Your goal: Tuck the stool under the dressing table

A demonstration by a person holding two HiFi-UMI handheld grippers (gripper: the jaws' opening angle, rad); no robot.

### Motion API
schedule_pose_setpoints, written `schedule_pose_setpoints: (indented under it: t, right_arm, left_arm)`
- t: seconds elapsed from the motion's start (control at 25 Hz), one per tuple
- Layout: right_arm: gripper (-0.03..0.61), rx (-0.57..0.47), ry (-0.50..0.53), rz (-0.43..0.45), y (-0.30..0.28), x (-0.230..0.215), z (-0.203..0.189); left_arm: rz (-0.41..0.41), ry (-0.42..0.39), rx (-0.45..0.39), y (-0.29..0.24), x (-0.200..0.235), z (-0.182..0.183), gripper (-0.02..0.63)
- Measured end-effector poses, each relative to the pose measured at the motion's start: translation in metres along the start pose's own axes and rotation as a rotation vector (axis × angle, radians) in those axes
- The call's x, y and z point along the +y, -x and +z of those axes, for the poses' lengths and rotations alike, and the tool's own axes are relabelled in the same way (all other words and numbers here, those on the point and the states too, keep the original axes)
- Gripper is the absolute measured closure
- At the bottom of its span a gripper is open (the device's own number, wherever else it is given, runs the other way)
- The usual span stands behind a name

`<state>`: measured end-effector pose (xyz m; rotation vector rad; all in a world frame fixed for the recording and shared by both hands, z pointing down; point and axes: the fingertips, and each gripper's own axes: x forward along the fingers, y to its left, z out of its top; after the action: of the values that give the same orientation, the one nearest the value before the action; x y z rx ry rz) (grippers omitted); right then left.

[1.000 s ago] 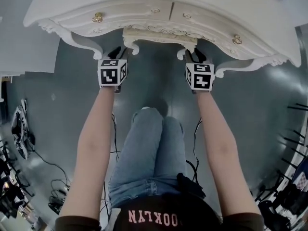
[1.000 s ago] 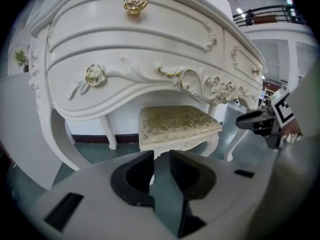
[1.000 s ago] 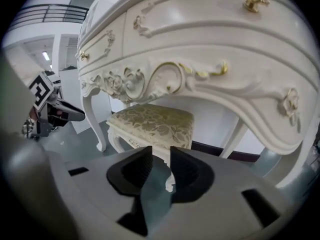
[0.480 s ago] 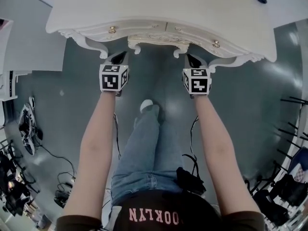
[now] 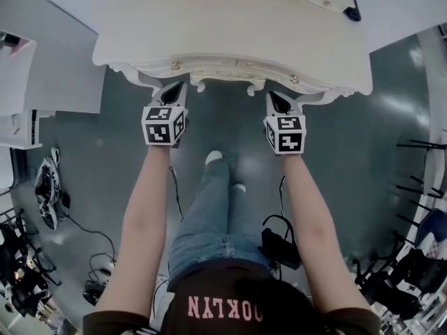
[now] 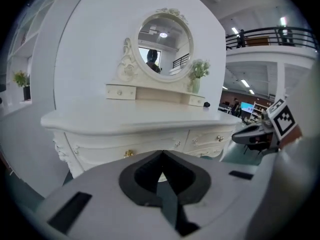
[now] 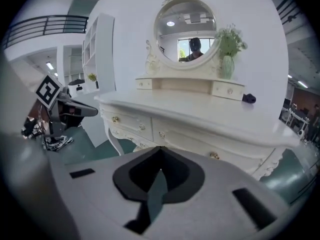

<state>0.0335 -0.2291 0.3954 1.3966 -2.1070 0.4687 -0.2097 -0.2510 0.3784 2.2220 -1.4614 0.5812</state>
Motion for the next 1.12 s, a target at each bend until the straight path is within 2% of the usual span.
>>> schedule_pose_setpoints:
  t: [0.28, 0.52, 0.92, 1.12]
  right_arm:
    - [0.58, -0.104, 0.012, -0.034, 0.052, -0.001, 0.064]
    - [0.58, -0.22, -0.007, -0.082, 0.095, -0.009, 0.122]
    - [0.58, -0.457, -0.018, -0.134, 0.164, -0.004, 0.202]
    - [0.58, -0.615, 0.093, -0.145, 0.198, 0.009, 0.24]
  left_arm:
    - [-0.044, -0.062, -0.109, 0.036, -0.019, 0.067, 0.609]
    - [-0.038, -0.042, -0.239, 0.071, -0.015, 0.12, 0.609]
    - [-0.04, -0.129, -0.435, 0.127, -0.024, 0.202, 0.609]
    - [-0.047, -0.139, -0.547, 0.159, -0.027, 0.238, 0.609]
